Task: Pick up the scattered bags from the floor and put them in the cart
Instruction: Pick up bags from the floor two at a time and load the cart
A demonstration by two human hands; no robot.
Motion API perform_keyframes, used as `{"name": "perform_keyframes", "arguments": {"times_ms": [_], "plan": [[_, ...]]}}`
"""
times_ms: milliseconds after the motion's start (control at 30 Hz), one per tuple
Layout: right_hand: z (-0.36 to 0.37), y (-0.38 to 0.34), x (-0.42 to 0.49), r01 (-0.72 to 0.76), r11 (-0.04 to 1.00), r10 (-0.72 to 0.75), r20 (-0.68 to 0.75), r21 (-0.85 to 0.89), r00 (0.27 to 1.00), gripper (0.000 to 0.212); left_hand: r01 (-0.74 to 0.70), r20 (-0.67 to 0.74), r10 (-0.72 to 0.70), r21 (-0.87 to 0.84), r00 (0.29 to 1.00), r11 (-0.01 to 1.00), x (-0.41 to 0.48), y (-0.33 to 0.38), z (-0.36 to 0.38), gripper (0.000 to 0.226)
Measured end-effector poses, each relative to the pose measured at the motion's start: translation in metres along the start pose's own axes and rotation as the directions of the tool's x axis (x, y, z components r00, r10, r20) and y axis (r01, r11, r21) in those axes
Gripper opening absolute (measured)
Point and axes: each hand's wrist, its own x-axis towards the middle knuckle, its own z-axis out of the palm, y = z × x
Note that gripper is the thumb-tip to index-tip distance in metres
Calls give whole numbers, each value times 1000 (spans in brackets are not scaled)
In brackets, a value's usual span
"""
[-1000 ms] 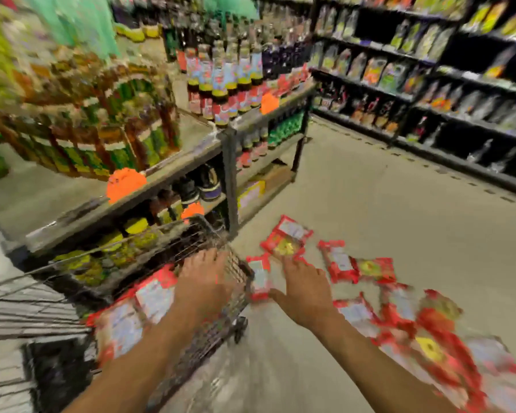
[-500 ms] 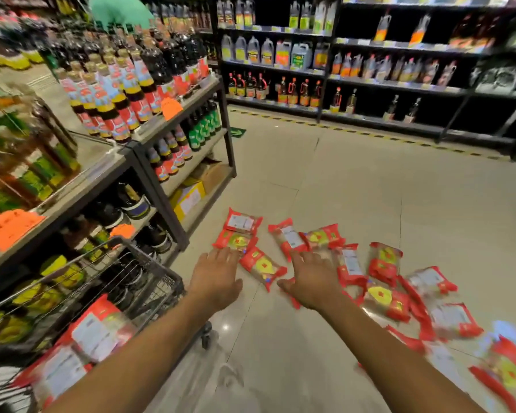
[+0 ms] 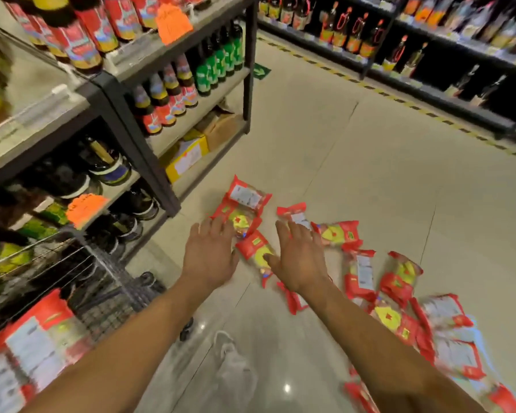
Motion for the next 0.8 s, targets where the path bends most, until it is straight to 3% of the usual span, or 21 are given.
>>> {"name": "perform_keyframes", "arguments": {"times_ms": [200,367,500,567,700,733,800], "plan": [[130,21,121,45,999,-44,59,-22,997,77,146,43,-146,6,988,989,108,-11,128,74],[309,59,201,86,996,-84,115,-13,990,81,293,32,-291,-96,956,951,177,-27,301,72],[456,101,267,62,997,-75,279,55,957,82,432,172,-404,-181,898,884,219,-54,453,75],[524,125,298,8,985,-71,369,170,927,83,565,334,-472,-287,816,773,232,-78,536,81],[630,162,352,-220,910,2,525,353,851,105,808,571,-573,-453,587,376,246,-141,689,88],[651,169,360,-286,860,5,554,422,832,110,820,610,-561,-506,560,269,248,-146,700,84],[687,180,373,-403,734,-5,598,547,802,112,793,655,-515,-604,553,82,252,-143,698,49]]}}
